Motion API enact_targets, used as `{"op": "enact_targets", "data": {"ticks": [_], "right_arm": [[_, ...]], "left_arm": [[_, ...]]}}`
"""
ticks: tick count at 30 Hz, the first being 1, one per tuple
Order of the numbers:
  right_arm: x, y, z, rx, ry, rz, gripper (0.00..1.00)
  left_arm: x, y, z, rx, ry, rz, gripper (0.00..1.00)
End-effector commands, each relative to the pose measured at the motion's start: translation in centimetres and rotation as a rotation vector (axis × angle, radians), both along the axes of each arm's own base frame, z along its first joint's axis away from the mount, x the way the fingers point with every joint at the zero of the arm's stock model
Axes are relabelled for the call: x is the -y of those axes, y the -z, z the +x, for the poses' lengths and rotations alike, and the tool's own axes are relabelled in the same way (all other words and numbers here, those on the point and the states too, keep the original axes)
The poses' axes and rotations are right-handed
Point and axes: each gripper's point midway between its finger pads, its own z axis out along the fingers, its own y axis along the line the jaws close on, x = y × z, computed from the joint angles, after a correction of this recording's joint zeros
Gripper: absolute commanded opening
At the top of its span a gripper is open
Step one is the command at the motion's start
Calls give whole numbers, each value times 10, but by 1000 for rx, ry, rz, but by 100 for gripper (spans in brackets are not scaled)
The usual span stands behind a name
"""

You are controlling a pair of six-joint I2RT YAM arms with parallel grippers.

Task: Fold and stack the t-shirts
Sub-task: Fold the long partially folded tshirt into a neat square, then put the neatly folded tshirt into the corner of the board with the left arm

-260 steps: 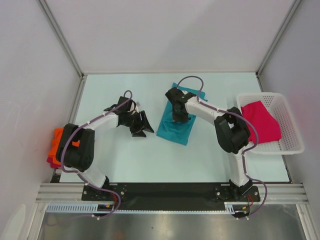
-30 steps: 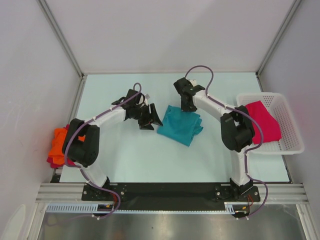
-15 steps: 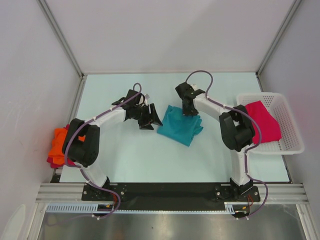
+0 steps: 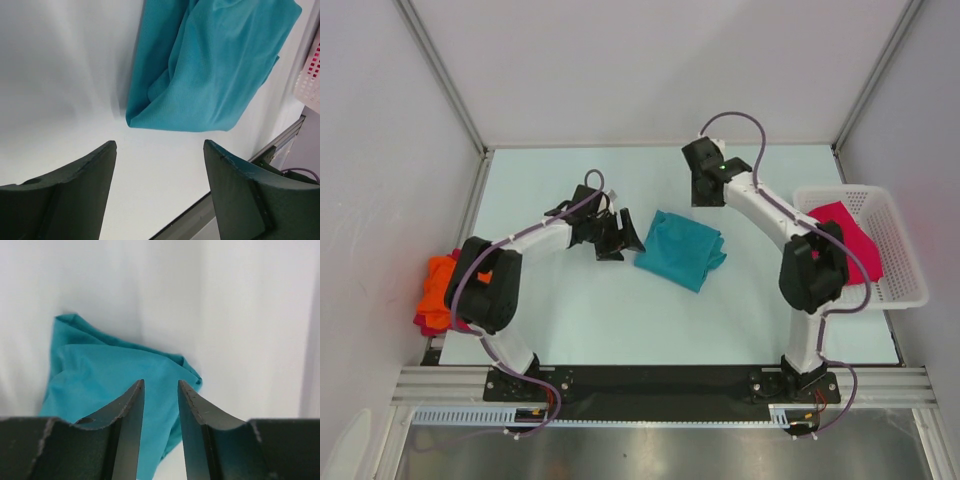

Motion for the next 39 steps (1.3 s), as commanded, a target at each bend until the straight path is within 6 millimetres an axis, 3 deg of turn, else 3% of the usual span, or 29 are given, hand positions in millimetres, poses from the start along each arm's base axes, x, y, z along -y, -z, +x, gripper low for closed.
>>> {"op": "enact_targets", "data": {"ticks": [1,2,6,12,13,17,22,28,34,36,39], "right_arm": [[14,-85,-20,121,1,57,39],[15,-97,-29,134,-4,79,40],[24,-97,-58,104,-13,89,42],[35,-81,-90,33,-11,70,42],[37,-81,-93,31,-7,71,42],[38,-68,-106,-12,-9,56,42],[37,-56,-113,-63,-7,37,42],[31,-58,-113,-67,-7,54,42],[32,-60,-114,-70,1,52,42],[34,-61,-115,-69,5,43,42],[38,-64,-117,-62,11,41,42]], "left_arm": [[6,7,11,59,-27,-50,77],[8,6,16,84,-31,-65,79],[11,16,18,95,-40,-91,82],[19,34,18,89,-55,-156,84],[18,44,13,64,-56,-158,84],[25,54,11,55,-64,-220,85],[30,75,5,17,-67,-266,87],[39,89,-4,-24,-63,-308,87],[66,96,-18,-75,-37,-368,87],[78,97,-27,-83,-6,-392,84],[95,91,-38,-91,30,-447,68]]}}
